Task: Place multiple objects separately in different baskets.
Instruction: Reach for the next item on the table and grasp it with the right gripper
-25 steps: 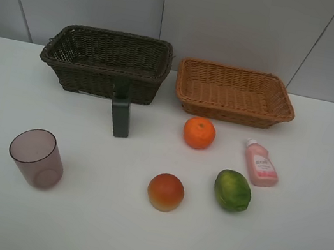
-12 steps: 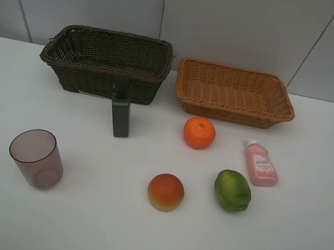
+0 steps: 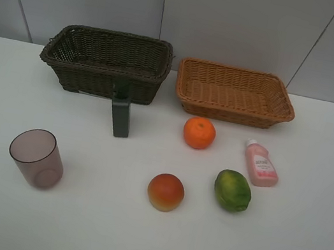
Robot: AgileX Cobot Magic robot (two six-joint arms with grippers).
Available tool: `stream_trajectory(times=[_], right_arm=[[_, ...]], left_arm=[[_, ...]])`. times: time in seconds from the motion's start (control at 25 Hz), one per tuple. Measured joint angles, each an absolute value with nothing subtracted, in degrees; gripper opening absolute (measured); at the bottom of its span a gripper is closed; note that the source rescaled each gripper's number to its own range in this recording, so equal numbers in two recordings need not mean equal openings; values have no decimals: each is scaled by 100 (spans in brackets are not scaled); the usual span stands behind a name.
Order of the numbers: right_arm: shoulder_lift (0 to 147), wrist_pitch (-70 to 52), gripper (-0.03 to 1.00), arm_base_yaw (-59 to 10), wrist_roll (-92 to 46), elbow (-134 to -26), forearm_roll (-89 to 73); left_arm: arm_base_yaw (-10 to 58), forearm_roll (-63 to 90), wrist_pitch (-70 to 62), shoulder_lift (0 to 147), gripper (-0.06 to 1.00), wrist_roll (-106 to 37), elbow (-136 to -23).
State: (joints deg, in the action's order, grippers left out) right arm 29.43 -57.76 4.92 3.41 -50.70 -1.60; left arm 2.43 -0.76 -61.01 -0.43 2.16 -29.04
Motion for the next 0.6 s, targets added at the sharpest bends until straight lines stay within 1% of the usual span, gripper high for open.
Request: stream_trajectory(times=[0.12, 0.2, 0.24, 0.28, 0.36, 0.48, 0.6], right_arm=[[3810, -5709, 88, 492, 341, -5420, -464], [4369, -5379, 88, 422, 341, -5469, -628], [4643, -5117, 88, 283, 341, -5469, -644], [4866, -4892, 88, 107, 341, -5469, -657], [5384, -4508, 88, -462, 341, -5469, -631], [6023, -4255, 88, -1246, 357, -5469, -479], [6683, -3895, 88, -1748, 434, -5475, -461]], left_arm=[[243, -76, -6101, -43, 100, 216, -2904], [243, -76, -6101, -43, 100, 216, -2904], [243, -76, -6101, -43, 100, 216, -2904], [243, -76, -6101, -43, 100, 216, -2904], [243, -76, -6101, -43, 100, 216, -2904], [243, -76, -6101, -43, 100, 216, -2904], [243, -76, -6101, -43, 100, 216, -2904]])
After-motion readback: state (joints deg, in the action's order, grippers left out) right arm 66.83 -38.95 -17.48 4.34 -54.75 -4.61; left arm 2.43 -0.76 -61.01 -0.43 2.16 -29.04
